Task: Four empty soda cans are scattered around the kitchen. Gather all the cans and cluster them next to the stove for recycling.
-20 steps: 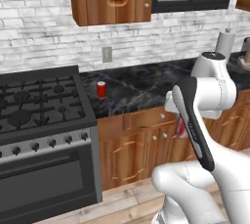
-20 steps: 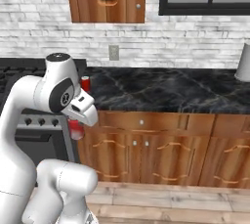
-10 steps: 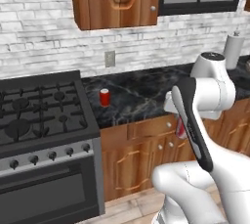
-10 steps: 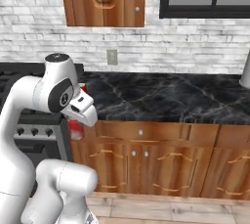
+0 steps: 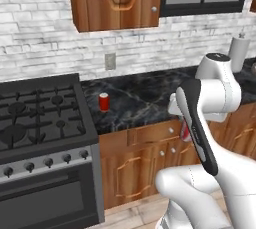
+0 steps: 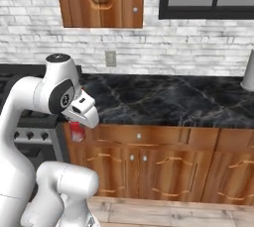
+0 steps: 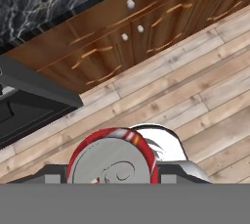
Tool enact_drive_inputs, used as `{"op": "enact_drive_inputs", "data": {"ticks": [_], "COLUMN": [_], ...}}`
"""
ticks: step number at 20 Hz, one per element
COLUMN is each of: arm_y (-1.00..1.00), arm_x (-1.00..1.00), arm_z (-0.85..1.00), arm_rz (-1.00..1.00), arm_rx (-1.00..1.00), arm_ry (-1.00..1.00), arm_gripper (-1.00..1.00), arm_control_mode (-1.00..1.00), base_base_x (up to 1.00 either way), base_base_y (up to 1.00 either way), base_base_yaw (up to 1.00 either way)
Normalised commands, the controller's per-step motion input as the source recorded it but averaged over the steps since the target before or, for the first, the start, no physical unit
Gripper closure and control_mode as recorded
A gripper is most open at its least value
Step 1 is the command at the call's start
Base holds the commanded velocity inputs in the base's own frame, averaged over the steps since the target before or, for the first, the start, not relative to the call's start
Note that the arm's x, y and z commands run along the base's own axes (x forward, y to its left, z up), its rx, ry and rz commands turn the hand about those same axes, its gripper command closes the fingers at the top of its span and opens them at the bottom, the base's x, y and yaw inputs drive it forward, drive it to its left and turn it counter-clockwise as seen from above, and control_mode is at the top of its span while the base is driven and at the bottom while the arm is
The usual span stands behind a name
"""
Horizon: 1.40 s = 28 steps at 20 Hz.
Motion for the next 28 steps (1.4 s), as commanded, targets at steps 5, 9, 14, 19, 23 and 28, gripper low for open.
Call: {"op": "enact_drive_inputs", "data": {"ticks": [5, 9, 14, 19, 23, 28], "arm_y": [0.0, 0.0, 0.0, 0.0, 0.0, 0.0], "arm_x": [0.0, 0.0, 0.0, 0.0, 0.0, 0.13], "arm_z": [0.0, 0.0, 0.0, 0.0, 0.0, -0.01], "arm_rz": [0.0, 0.0, 0.0, 0.0, 0.0, 0.0], "arm_rx": [0.0, 0.0, 0.0, 0.0, 0.0, 0.0], "arm_ry": [0.0, 0.0, 0.0, 0.0, 0.0, 0.03], "arm_gripper": [1.0, 1.0, 1.0, 1.0, 1.0, 1.0], "arm_control_mode": [1.0, 1.0, 1.0, 1.0, 1.0, -1.0], "base_base_x": [0.29, 0.17, 0.35, 0.46, 0.42, 0.21], "base_base_y": [-0.13, -0.16, -0.04, 0.0, 0.0, 0.0], "base_base_yaw": [0.01, 0.0, 0.0, 0.0, 0.0, 0.0]}}
